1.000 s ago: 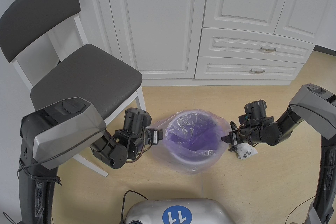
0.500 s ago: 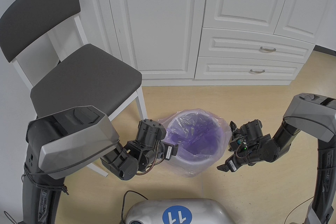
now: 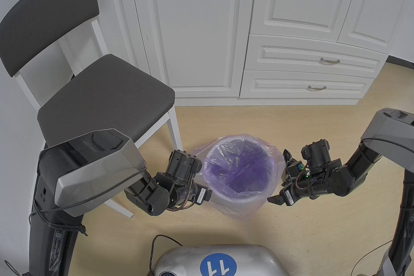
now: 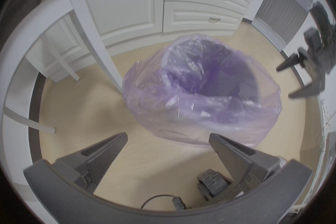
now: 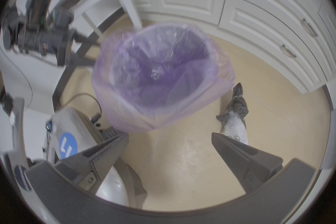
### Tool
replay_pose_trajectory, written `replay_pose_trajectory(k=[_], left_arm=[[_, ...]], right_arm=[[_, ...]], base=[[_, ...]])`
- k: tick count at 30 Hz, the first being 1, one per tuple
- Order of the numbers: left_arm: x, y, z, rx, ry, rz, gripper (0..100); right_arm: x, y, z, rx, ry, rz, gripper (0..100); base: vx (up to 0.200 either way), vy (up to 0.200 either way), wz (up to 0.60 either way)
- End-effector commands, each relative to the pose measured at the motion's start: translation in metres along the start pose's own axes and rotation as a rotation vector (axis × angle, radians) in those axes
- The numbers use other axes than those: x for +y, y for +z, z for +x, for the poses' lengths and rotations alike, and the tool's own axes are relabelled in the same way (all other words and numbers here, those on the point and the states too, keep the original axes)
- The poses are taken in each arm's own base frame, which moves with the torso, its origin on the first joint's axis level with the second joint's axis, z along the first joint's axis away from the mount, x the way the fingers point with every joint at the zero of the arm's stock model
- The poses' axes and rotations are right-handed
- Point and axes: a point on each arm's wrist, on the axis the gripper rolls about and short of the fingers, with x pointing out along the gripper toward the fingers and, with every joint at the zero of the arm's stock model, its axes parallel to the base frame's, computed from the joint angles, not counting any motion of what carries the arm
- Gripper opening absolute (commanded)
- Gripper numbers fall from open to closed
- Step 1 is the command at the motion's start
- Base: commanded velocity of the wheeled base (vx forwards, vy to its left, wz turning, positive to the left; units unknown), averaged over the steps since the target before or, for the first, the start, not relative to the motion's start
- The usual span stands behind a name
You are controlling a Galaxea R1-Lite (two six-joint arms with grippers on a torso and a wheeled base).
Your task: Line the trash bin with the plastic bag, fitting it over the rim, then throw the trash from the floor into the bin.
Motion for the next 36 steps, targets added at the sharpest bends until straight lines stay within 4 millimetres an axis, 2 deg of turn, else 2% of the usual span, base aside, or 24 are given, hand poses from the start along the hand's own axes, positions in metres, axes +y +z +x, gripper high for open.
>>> replay_pose_trajectory(k=[1,5,6,7,8,10,13,14,17,20,25,30,36], left_arm=[[0.006,-0.014,0.000,0.055,-0.031,0.020,100],[0.006,-0.010,-0.003,0.040,-0.032,0.012,100],[0.006,-0.005,-0.007,0.025,-0.033,0.005,100],[0.006,-0.003,-0.008,0.019,-0.033,0.004,100],[0.008,0.003,-0.016,0.001,-0.034,0.001,100],[0.010,0.012,-0.028,-0.028,-0.034,-0.003,100],[0.010,0.015,-0.031,-0.037,-0.036,-0.006,100],[0.010,0.027,-0.040,-0.077,-0.039,-0.011,100],[0.008,0.035,-0.041,-0.113,-0.044,-0.030,100],[0.005,0.041,-0.039,-0.148,-0.046,-0.052,100],[-0.001,0.034,-0.015,-0.135,-0.044,-0.054,100],[-0.006,0.034,0.000,-0.129,-0.047,-0.046,100],[-0.010,0.035,0.025,-0.078,-0.042,-0.042,100]], right_arm=[[-0.002,0.033,-0.027,-0.140,-0.005,0.108,100],[0.012,0.044,-0.006,-0.151,0.005,0.193,100],[0.016,0.044,0.006,-0.147,-0.017,0.210,100],[0.017,0.043,0.011,-0.145,-0.027,0.214,100],[0.021,0.038,0.028,-0.140,-0.069,0.212,100],[0.024,0.028,0.045,-0.135,-0.109,0.201,100],[0.025,0.025,0.048,-0.133,-0.112,0.193,100],[0.028,0.019,0.048,-0.121,-0.114,0.138,100],[0.033,0.012,0.044,-0.095,-0.107,0.089,100],[0.038,0.007,0.042,-0.076,-0.096,0.058,100],[0.052,-0.004,0.045,-0.032,-0.066,-0.013,100],[0.063,-0.010,0.044,-0.011,-0.044,-0.038,100],[0.075,-0.020,0.057,0.025,-0.020,-0.059,100]], base=[[0.000,0.000,0.00],[0.000,0.000,0.00],[0.000,0.000,0.00],[0.000,0.000,0.00],[0.000,0.000,0.00],[0.000,0.000,0.00],[0.000,0.000,0.00],[0.000,0.000,0.00],[0.000,0.000,0.00],[0.000,0.000,0.00],[0.000,0.000,0.00],[0.000,0.000,0.00],[0.000,0.000,0.00]])
